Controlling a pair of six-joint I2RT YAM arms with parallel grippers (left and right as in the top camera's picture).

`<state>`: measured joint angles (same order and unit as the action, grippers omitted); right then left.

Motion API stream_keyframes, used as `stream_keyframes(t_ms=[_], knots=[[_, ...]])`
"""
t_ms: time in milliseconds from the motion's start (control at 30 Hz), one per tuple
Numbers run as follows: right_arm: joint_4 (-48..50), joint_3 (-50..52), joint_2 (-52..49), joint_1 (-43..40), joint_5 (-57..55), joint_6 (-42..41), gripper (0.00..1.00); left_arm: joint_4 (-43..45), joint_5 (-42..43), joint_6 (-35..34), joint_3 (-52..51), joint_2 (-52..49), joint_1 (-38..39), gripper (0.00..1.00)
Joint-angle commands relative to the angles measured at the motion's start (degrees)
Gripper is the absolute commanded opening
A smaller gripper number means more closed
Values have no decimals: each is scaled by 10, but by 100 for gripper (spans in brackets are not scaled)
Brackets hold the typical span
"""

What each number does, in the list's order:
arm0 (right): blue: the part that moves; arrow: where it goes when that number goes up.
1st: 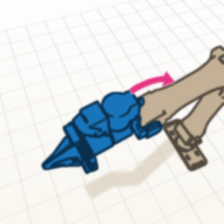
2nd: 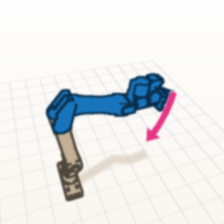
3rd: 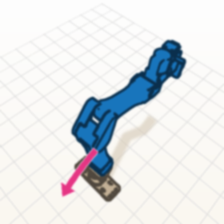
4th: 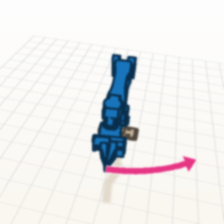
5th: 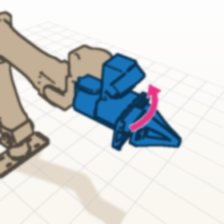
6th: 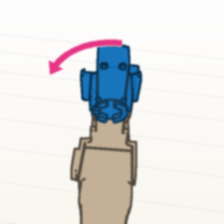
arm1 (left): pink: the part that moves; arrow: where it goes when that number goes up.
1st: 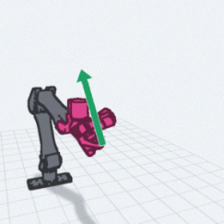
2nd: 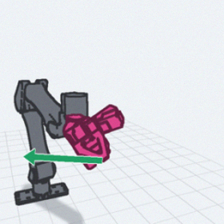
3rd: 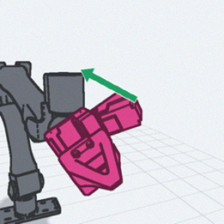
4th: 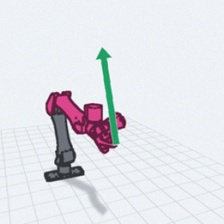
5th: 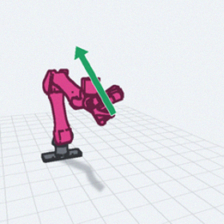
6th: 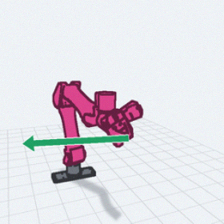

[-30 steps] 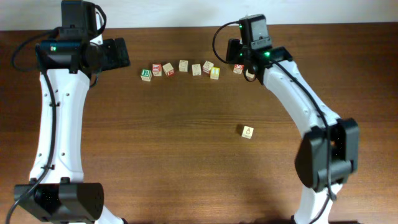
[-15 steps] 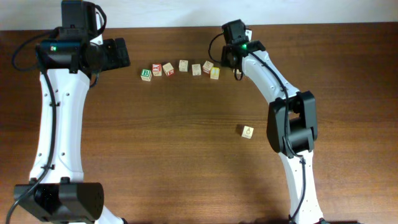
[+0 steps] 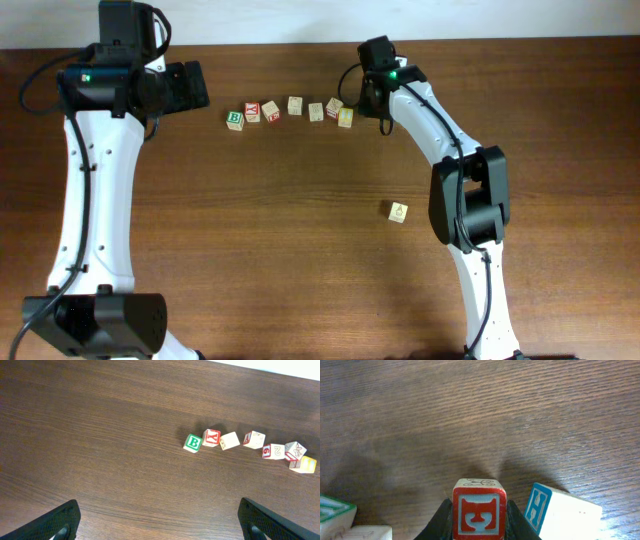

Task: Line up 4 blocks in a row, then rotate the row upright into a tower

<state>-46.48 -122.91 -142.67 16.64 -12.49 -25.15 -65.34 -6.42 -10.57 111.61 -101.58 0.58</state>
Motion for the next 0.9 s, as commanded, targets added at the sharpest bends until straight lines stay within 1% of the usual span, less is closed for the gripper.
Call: stream_keyframes(t_ms=[0,33,133,200,233,267,333,400,500,567,600,667,733,800,867], knots=[[-40,-21,10,-2,52,48,15,0,2,-7,8,2,1,99],[-67,-40,26,-2,79,70,15,0,2,-7,8,2,1,99],[-188,-131,75,-2,121,70,14,0,2,-7,8,2,1,99],[-279,-209,117,-2,136,70,15,0,2,-7,8,2,1,99],[-308,-230,130,-2,136,70,15,0,2,-7,8,2,1,99],[-358,-254,155,-2,141,69,15,0,2,-7,8,2,1,99],[-436,-257,187,-2,171,67,15,0,2,-7,8,2,1,99],[-509,-252,185,-1,184,63,15,0,2,-7,8,2,0,99],[-509,-157,186,14,209,67,15,0,2,-7,8,2,1,99],[-506,-52,186,33,209,67,16,0,2,-7,8,2,1,99],[-497,1,186,41,209,67,20,0,2,-7,8,2,1,99],[-438,94,186,47,209,63,20,0,2,-7,8,2,1,99],[-372,158,186,47,209,61,21,0,2,-7,8,2,0,99],[-313,207,186,47,205,61,20,0,2,-7,8,2,1,99],[-275,243,186,48,170,47,20,0,2,-7,8,2,1,99]])
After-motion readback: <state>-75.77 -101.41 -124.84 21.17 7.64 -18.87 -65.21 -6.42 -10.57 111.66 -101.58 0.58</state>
